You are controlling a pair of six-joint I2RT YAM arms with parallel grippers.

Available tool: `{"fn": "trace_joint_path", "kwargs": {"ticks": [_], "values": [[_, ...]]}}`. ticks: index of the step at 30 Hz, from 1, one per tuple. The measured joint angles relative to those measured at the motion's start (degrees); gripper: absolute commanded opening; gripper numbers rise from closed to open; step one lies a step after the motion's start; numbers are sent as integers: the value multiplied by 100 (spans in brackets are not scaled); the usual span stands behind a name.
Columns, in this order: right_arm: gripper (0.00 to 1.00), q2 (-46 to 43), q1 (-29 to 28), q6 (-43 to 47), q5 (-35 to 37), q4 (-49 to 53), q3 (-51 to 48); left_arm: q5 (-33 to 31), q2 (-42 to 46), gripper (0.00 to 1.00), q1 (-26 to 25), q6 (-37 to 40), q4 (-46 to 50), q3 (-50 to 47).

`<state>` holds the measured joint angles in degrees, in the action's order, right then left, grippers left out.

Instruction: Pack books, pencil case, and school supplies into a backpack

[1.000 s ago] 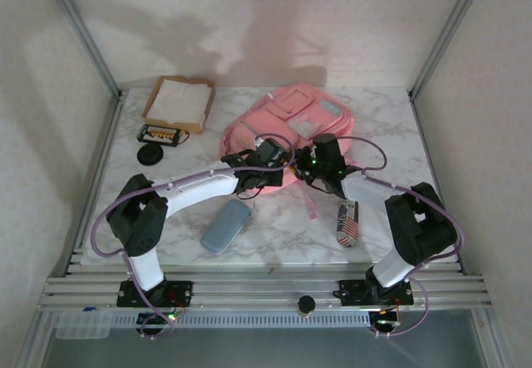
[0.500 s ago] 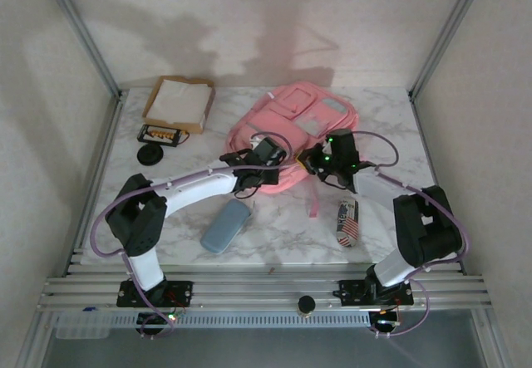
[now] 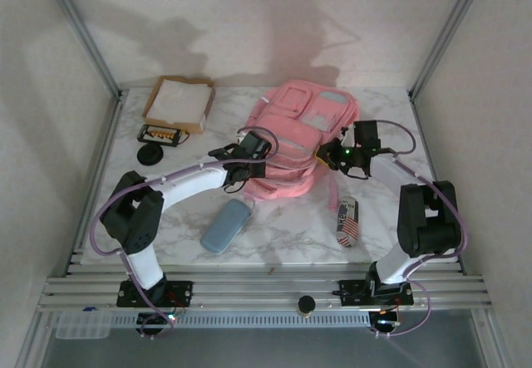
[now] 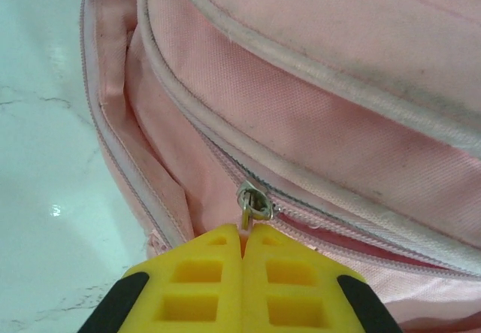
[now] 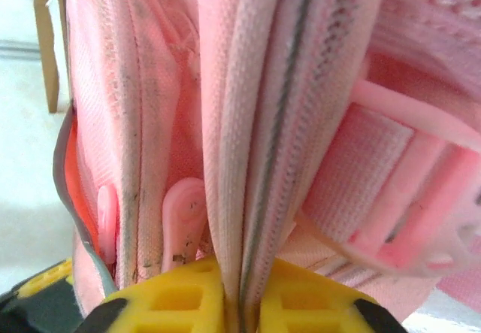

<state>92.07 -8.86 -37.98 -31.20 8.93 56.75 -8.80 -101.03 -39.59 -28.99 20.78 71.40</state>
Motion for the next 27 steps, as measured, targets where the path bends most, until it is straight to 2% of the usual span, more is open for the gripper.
{"fn": "trace_joint_path", "kwargs": {"ticks": [3, 8, 13, 16, 21, 27], "values": [[51, -262, -212, 643, 592, 323, 238, 70, 55, 0, 2, 33, 7, -31], [66, -675, -852, 1967, 901, 363, 350, 164, 256, 0, 31, 31, 2, -81], [68, -586, -1554, 3375, 1220, 540, 431, 170, 457, 0, 83, 33, 11, -190], [70, -553, -1773, 3932, 1311, 599, 468, 151, 461, 0, 94, 37, 24, -190], [76, -844, -1786, 4369, 1482, 885, 459, 127, 463, 0, 111, 98, 63, -188], [87, -1891, -2015, 4784, 1792, 546, -44, 153, 468, 0, 170, 138, 74, -190]]}}
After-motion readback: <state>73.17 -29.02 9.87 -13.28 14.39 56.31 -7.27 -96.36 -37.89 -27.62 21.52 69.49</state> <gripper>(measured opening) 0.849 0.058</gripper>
